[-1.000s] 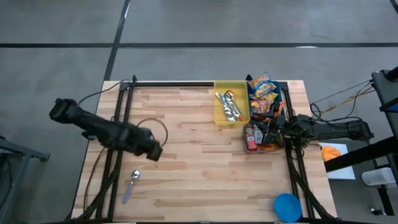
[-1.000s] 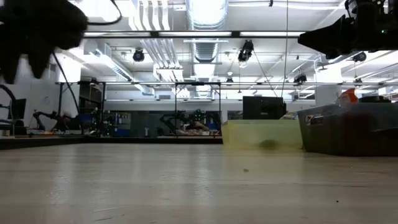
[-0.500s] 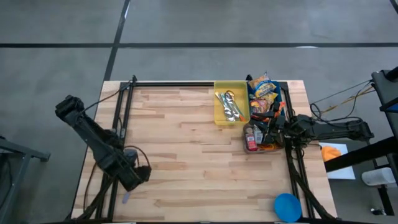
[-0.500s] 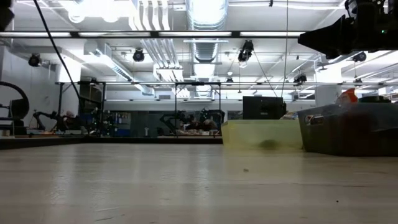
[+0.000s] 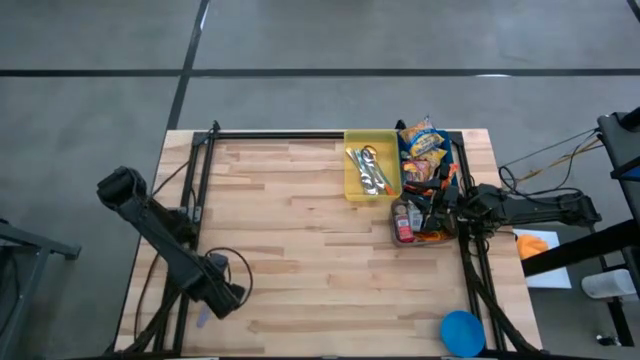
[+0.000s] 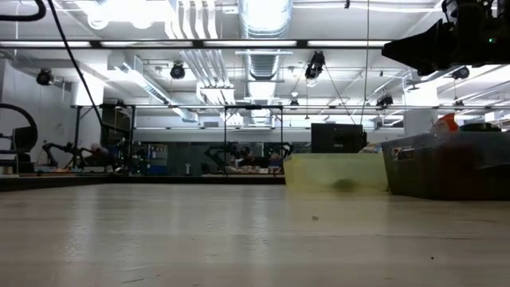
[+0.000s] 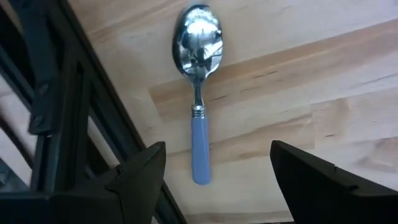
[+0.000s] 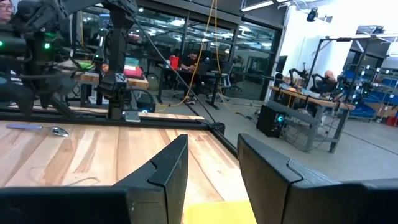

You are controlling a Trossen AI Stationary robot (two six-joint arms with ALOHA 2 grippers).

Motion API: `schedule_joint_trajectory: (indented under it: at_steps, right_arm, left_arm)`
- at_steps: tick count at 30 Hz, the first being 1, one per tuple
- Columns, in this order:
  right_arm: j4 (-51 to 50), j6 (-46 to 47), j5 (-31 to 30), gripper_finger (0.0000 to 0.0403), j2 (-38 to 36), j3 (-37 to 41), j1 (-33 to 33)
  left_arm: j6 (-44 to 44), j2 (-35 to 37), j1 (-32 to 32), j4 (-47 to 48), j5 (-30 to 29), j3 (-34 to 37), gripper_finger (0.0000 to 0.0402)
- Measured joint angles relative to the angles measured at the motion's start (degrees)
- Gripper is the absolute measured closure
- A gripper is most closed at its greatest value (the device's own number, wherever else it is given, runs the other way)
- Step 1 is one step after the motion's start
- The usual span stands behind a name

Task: Pick & Place Food Item
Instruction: Put the violet spoon into the yellow bin

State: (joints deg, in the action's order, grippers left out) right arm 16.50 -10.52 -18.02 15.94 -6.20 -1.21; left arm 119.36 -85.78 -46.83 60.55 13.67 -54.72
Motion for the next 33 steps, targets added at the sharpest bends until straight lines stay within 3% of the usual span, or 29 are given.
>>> schedule_joint_trajectory:
  at_steps: [10,26,33]
  right_arm:
    - [0.0,0.0,0.0,0.0266,0.0,0.0,0.0]
    - [0.0,0.0,0.0,0.0266,0.0,0.0,0.0]
    - [0.0,0.0,0.0,0.0266,0.0,0.0,0.0]
  left_arm:
    - [-3.5,-4.1,0.0,-2.0,-0.1,1.2,0.0112]
    - [-4.3,-3.8,0.5,-14.5,0.0,12.1,0.0113]
    - [-3.9,-3.7,0.5,-15.8,-0.2,12.5,0.0161]
